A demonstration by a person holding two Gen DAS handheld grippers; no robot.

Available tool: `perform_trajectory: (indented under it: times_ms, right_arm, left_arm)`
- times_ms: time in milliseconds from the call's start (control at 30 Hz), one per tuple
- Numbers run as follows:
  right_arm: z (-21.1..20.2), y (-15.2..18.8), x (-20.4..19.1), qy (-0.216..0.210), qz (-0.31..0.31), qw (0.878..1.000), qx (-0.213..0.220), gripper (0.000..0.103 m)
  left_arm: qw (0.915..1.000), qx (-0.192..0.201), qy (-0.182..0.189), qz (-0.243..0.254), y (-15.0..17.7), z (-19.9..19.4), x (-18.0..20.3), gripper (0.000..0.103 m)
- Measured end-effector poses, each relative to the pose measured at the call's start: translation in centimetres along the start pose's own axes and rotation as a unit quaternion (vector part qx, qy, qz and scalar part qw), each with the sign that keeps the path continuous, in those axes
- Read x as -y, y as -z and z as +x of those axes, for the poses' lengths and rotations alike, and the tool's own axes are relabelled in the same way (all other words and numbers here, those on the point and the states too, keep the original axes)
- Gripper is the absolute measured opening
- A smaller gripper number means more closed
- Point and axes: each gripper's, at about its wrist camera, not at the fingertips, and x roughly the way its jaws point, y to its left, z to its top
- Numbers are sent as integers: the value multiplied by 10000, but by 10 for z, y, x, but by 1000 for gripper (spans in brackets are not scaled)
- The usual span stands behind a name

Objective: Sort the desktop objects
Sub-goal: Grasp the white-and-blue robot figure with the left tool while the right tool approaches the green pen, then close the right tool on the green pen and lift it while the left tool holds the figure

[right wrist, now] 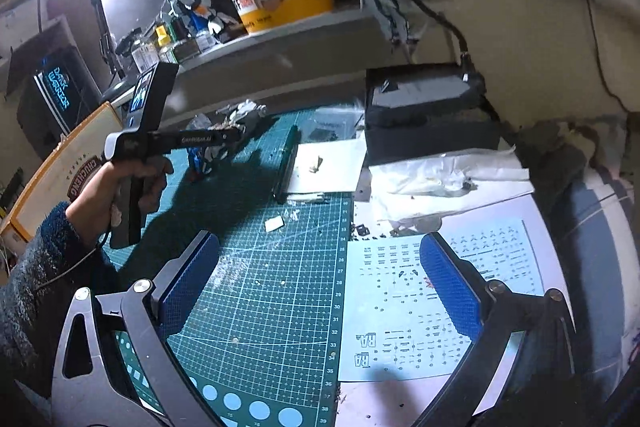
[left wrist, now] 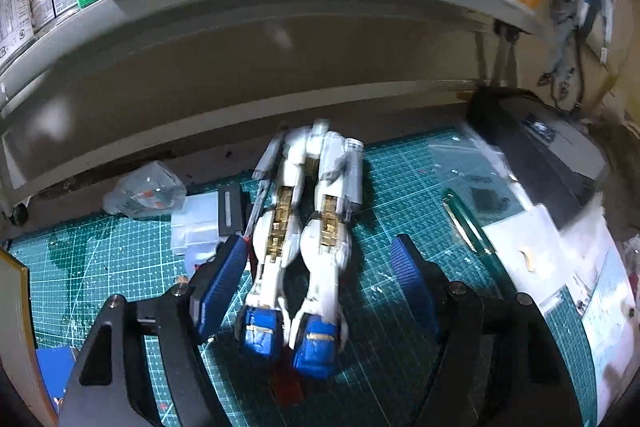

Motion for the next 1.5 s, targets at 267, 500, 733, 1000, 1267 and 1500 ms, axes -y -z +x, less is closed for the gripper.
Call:
perform_trajectory:
  times_ms: [267, 500, 733, 1000, 1267, 1500]
  right_arm:
    - [6, 3, 5, -26, 113, 9999, -66, 101]
    - [3, 2, -2, -46, 42, 10000, -32, 101]
    - [6, 4, -24, -206, -138, 9997, -46, 101]
    - [22, 3, -56, -274, -400, 9988, -99, 76]
    - [82, -39, -64, 17, -521, 9976, -454, 53]
    - [162, -72, -61, 693, -517, 9913, -989, 52]
  left_arm:
    - [9996, -63, 192, -210, 6, -14, -12, 46]
    - [9990, 261, 246, -250, 33, -55, -13, 46]
    - [9956, 830, 144, -422, 63, -120, -22, 45]
    - [9913, 1222, -284, -387, 93, -165, -26, 46]
    - [9901, 1265, -390, -471, 106, -173, -37, 46]
    - [9897, 1320, -208, -513, 114, -181, -40, 46]
